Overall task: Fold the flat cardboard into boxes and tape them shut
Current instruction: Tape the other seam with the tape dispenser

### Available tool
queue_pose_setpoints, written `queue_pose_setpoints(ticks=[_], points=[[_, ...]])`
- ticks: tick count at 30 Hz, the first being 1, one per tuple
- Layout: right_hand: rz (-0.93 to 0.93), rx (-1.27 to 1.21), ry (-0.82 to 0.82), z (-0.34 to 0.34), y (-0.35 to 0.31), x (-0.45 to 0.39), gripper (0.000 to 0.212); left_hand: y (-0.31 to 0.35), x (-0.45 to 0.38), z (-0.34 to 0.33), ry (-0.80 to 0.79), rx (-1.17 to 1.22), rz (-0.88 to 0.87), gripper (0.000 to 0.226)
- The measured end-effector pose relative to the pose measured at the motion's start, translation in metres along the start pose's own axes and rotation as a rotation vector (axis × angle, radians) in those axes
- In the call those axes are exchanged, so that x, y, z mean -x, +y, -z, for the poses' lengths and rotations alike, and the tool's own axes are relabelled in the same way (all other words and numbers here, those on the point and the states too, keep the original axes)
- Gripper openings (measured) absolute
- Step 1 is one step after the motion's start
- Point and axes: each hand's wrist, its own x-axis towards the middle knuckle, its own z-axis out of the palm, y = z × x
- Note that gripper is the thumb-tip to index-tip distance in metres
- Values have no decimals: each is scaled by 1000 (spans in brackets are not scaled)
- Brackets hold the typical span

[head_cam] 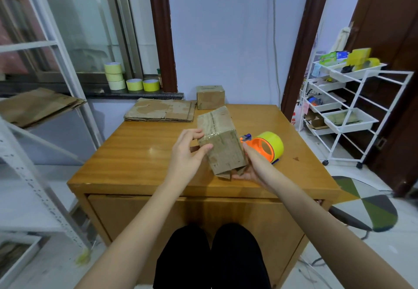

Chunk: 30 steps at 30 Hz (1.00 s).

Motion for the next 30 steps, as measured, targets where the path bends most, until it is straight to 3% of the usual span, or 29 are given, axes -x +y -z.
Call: queue_pose_setpoints(ticks=[4, 8, 10, 14, 18, 25, 30], points=[[-36, -117, -64, -3, 0, 2, 49, 1, 0, 3, -32, -45, -27, 26], [145, 58, 85, 2, -5, 6, 53, 0, 0, 13, -126, -300, -22, 24], [222, 157, 115, 5, -7, 6, 55, 2, 2, 15, -191, -266, 49, 30], [406, 307, 169, -2, -14, 6, 56, 5, 6, 13, -302, -175, 157, 62], [594, 552, 144, -7, -25, 8, 57, 0, 11, 6, -332, -147, 211, 66], [622, 909, 118, -9, -26, 5, 61, -15, 17, 6, -514, -217, 355, 65], [665, 1017, 135, -13, -24, 4, 61, -18, 10, 18, -532, -411, 272, 64]])
